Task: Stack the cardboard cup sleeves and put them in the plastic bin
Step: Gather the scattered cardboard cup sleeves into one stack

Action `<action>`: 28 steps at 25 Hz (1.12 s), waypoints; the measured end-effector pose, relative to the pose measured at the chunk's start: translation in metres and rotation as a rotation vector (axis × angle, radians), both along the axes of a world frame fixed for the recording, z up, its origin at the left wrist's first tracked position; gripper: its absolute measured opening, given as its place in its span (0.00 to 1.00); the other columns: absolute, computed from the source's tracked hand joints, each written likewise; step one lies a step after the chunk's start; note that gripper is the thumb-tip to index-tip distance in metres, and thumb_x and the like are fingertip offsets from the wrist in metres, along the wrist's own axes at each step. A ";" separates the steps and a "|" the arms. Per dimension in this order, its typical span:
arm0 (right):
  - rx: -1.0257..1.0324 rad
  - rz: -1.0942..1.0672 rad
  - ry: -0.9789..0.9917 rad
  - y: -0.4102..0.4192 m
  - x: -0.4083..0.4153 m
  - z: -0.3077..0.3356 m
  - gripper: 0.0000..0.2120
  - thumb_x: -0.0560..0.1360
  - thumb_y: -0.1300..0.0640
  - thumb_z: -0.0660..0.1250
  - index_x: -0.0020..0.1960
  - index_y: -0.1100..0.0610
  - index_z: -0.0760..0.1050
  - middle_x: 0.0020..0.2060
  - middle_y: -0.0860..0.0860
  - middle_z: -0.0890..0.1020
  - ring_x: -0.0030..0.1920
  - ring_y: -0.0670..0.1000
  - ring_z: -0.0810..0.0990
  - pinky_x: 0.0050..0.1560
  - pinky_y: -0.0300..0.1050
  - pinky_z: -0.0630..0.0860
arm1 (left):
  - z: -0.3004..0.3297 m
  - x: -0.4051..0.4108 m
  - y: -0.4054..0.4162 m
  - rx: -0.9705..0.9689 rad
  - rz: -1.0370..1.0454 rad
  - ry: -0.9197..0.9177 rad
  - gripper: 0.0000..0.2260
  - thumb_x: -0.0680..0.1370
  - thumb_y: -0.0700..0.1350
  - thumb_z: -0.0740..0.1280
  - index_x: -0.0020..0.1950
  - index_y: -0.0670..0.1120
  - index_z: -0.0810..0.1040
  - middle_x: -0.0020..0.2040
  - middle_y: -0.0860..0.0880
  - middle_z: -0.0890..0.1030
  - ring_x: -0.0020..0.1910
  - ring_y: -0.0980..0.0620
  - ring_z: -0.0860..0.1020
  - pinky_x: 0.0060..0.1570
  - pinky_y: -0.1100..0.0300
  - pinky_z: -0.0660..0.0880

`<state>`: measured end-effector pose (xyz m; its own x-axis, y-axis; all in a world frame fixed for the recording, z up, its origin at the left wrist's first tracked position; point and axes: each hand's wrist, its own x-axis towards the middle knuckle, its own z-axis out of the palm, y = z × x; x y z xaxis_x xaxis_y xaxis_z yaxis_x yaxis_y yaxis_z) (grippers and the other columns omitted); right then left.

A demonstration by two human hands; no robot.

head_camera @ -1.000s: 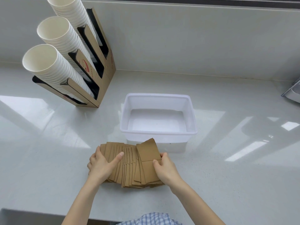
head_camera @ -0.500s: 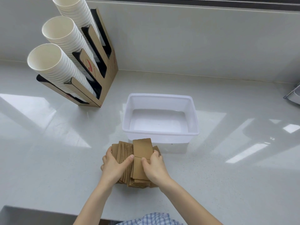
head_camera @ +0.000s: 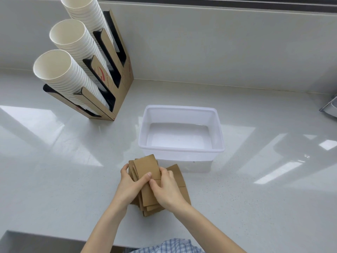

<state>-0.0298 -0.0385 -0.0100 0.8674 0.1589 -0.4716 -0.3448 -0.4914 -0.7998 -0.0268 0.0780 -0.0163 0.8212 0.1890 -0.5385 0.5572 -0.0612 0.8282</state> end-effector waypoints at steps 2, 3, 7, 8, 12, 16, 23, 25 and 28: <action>0.027 0.008 -0.008 0.003 -0.003 0.000 0.26 0.78 0.51 0.55 0.72 0.57 0.53 0.66 0.56 0.62 0.69 0.55 0.62 0.71 0.52 0.64 | -0.001 -0.001 0.001 -0.041 0.032 0.008 0.32 0.70 0.45 0.70 0.69 0.47 0.58 0.57 0.47 0.76 0.52 0.46 0.76 0.41 0.54 0.74; 0.041 0.000 0.000 0.004 -0.004 -0.001 0.26 0.78 0.51 0.55 0.73 0.57 0.52 0.66 0.55 0.60 0.70 0.55 0.61 0.71 0.52 0.63 | -0.002 -0.002 0.002 -0.049 0.040 0.006 0.30 0.70 0.45 0.70 0.68 0.47 0.60 0.56 0.46 0.76 0.51 0.46 0.77 0.39 0.55 0.74; 0.081 -0.010 0.075 -0.002 -0.002 -0.002 0.30 0.77 0.47 0.56 0.74 0.54 0.50 0.68 0.55 0.60 0.69 0.54 0.63 0.70 0.51 0.65 | -0.002 -0.005 0.001 -0.083 0.041 -0.029 0.23 0.70 0.44 0.70 0.63 0.46 0.68 0.54 0.45 0.79 0.49 0.48 0.79 0.37 0.58 0.74; 0.096 0.001 0.087 -0.003 -0.001 -0.002 0.29 0.77 0.48 0.56 0.74 0.53 0.51 0.68 0.54 0.62 0.68 0.54 0.66 0.69 0.51 0.67 | 0.000 -0.006 0.000 -0.093 0.038 -0.038 0.20 0.71 0.44 0.70 0.60 0.45 0.70 0.52 0.46 0.80 0.48 0.49 0.79 0.36 0.58 0.74; 0.134 -0.017 0.069 0.003 -0.002 -0.001 0.25 0.77 0.50 0.55 0.73 0.53 0.55 0.67 0.55 0.66 0.66 0.53 0.69 0.68 0.50 0.68 | 0.005 -0.009 0.000 -0.153 0.016 -0.048 0.10 0.72 0.44 0.68 0.52 0.46 0.76 0.45 0.49 0.83 0.43 0.51 0.81 0.36 0.59 0.75; 0.155 0.005 0.066 0.006 -0.002 0.001 0.23 0.78 0.51 0.54 0.71 0.53 0.58 0.66 0.54 0.66 0.64 0.52 0.70 0.67 0.49 0.69 | 0.004 -0.011 0.007 -0.236 -0.017 -0.064 0.09 0.70 0.47 0.70 0.48 0.50 0.78 0.41 0.50 0.85 0.42 0.52 0.83 0.37 0.63 0.77; -0.097 0.027 -0.066 -0.031 0.010 -0.008 0.20 0.78 0.52 0.55 0.68 0.56 0.64 0.65 0.54 0.69 0.66 0.53 0.69 0.68 0.46 0.66 | 0.003 -0.012 0.009 -0.253 0.087 -0.054 0.11 0.73 0.44 0.67 0.54 0.45 0.75 0.48 0.46 0.81 0.46 0.48 0.80 0.40 0.58 0.75; -0.344 0.064 -0.116 -0.045 0.009 -0.012 0.23 0.76 0.50 0.59 0.68 0.58 0.62 0.65 0.57 0.67 0.67 0.56 0.65 0.67 0.49 0.64 | 0.002 -0.012 0.015 -0.269 0.108 -0.045 0.12 0.72 0.45 0.67 0.55 0.44 0.74 0.49 0.45 0.81 0.47 0.47 0.79 0.41 0.57 0.75; -0.602 0.164 -0.133 -0.047 0.005 -0.015 0.30 0.71 0.46 0.66 0.66 0.59 0.61 0.65 0.58 0.63 0.66 0.58 0.62 0.66 0.50 0.62 | 0.001 -0.012 0.020 -0.269 0.103 -0.048 0.11 0.72 0.45 0.67 0.54 0.45 0.74 0.49 0.45 0.80 0.48 0.47 0.79 0.42 0.57 0.74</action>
